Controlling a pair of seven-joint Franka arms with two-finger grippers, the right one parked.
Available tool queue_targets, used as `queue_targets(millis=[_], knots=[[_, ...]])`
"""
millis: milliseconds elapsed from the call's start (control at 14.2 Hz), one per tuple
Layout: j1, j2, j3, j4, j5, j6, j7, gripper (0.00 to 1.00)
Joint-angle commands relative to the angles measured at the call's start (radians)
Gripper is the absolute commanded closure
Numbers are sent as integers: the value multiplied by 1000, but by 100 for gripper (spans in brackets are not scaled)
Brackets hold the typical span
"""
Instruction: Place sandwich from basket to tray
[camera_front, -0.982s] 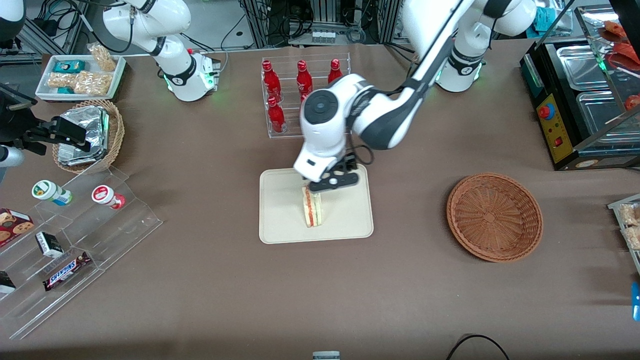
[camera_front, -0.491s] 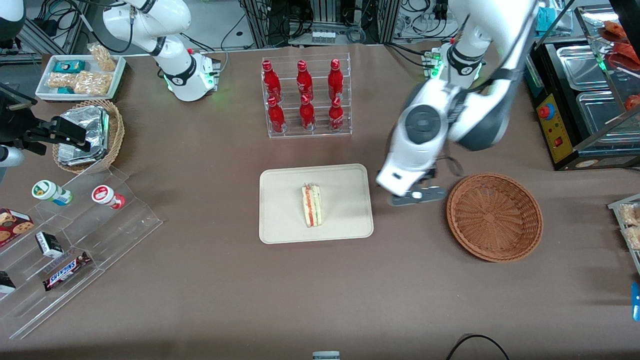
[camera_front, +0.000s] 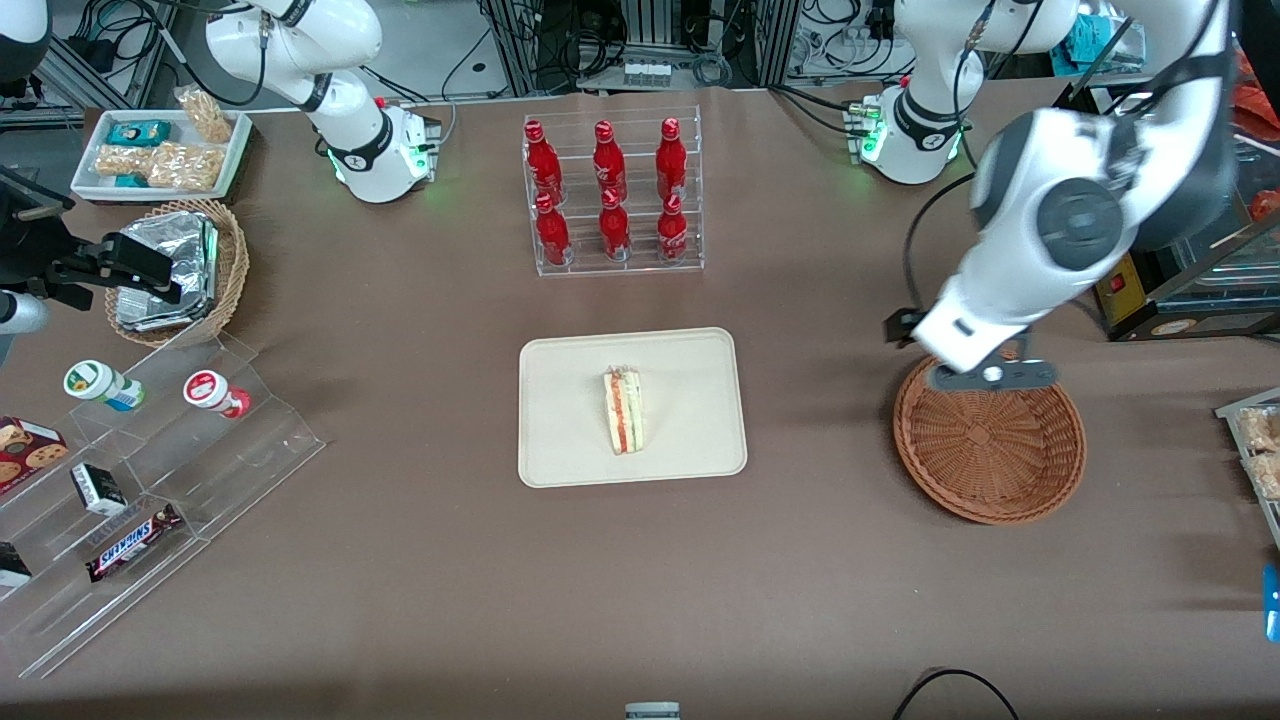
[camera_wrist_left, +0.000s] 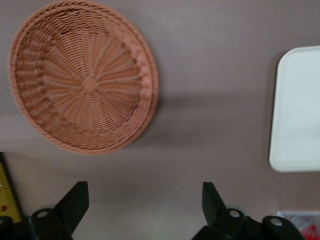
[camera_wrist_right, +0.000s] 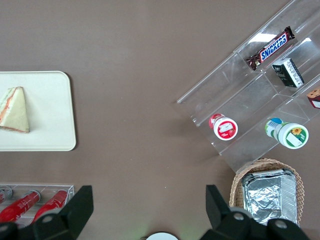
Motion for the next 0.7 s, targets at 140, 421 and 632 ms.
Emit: queue_targets(millis=[140, 421, 632], knots=[[125, -95, -20, 29, -20, -115, 168, 0], [256, -95, -99, 147, -23, -192, 263, 0], [265, -98, -85, 202, -22, -189, 264, 0]])
